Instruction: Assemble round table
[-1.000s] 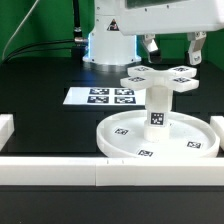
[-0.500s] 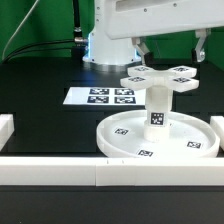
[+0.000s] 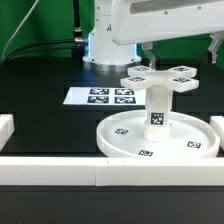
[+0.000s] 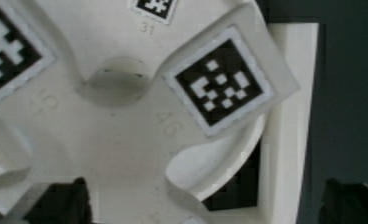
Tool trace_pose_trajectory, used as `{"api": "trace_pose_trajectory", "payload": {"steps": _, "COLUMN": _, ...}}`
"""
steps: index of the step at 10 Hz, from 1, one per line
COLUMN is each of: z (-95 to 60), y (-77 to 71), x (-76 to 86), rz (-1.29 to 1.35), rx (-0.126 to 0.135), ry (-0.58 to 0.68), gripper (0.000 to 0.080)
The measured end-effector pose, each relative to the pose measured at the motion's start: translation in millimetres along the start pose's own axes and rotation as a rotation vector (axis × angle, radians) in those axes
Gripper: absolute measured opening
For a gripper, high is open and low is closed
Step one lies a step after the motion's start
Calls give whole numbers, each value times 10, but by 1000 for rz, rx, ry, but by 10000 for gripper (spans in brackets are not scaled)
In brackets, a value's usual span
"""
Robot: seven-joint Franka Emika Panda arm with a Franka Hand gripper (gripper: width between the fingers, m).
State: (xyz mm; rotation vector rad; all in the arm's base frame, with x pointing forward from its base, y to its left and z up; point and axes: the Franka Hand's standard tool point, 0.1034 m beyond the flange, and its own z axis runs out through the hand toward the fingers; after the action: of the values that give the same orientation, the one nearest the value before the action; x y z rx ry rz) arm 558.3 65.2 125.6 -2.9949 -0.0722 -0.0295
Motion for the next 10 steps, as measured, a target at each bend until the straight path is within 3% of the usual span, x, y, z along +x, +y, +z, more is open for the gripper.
{"api": "trace_pose_trajectory", "payload": {"steps": 2, "z": 1, "y": 2, "x": -1, "rz": -104, "rx": 0, "ry": 0, "gripper": 649}}
{"api": "trace_pose_trajectory", "payload": {"steps": 4, "z": 10, "y": 70, "x": 22, "rz": -372, "rx": -6, "ry": -10, "gripper": 649}}
{"api": "trace_pose_trajectory", "payload": {"steps": 6, "z": 41, "y": 49, "x": 122, "rz": -636, "rx": -52, "ry": -33, "gripper": 649}}
{"api": "trace_pose_trajectory", "payload": {"steps": 10, "z": 50, "y": 90, "x": 125, "rz": -868, "rx": -54, "ry": -43, "gripper": 649}}
